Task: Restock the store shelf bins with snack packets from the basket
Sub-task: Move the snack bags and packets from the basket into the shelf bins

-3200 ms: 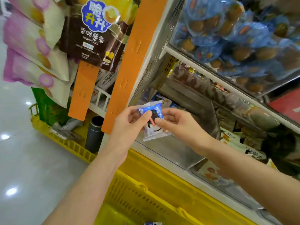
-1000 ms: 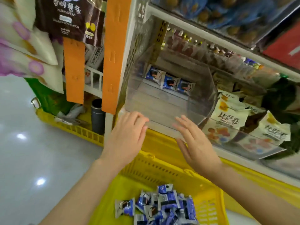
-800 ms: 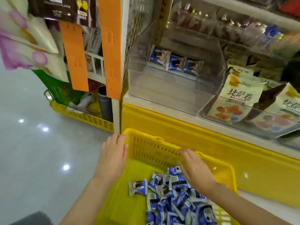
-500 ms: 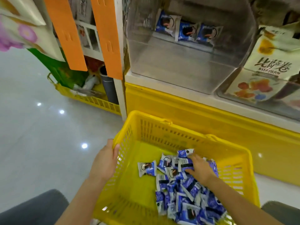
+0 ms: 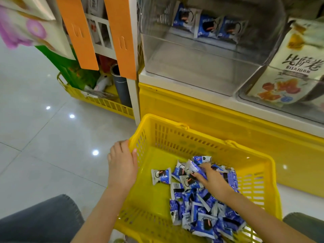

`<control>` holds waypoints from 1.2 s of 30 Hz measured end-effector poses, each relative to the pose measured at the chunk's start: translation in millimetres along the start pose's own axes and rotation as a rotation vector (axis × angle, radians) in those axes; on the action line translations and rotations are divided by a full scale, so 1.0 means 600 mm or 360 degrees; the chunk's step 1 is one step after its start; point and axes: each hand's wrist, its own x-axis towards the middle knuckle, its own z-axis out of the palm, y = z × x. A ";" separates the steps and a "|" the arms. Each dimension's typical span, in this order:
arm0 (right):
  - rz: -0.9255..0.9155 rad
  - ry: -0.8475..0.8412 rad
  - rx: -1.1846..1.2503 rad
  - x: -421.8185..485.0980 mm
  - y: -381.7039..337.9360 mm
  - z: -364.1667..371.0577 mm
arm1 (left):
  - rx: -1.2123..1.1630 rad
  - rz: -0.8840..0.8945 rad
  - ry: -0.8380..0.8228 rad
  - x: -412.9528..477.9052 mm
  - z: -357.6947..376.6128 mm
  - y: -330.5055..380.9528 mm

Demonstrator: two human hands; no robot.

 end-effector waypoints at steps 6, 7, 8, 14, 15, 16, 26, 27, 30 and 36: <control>-0.0006 -0.0099 0.1239 -0.078 -0.087 0.017 | -0.1064 -0.0304 -0.0589 -0.084 0.031 0.107; -0.0021 -0.0082 0.1301 -0.089 -0.096 0.019 | -0.1315 -0.0472 -0.0783 -0.094 0.037 0.117; -0.0035 -0.0060 0.1331 -0.098 -0.103 0.020 | -0.1561 -0.0638 -0.0939 -0.100 0.043 0.123; -0.0112 -0.0184 0.1153 -0.107 -0.076 0.017 | -0.2277 -0.1254 -0.0808 -0.104 0.058 0.120; -0.0095 -0.0224 0.1195 -0.105 -0.066 0.014 | -0.2254 -0.1258 -0.0810 -0.104 0.059 0.119; -0.0064 -0.0232 0.1261 -0.104 -0.056 0.012 | -0.2231 -0.1229 -0.0871 -0.105 0.061 0.118; 0.0017 0.0290 0.0475 -0.069 0.022 0.001 | -0.1735 -0.0892 -0.1016 -0.121 0.097 0.131; 0.0115 0.0472 0.0297 -0.060 0.042 -0.008 | -0.1723 -0.0882 -0.1024 -0.119 0.098 0.130; 0.0435 0.0583 0.0143 -0.038 0.104 -0.019 | -0.1718 -0.0879 -0.1078 -0.115 0.107 0.128; 0.0771 0.0329 0.0169 -0.012 0.136 -0.010 | -0.1793 -0.0996 -0.1134 -0.125 0.121 0.130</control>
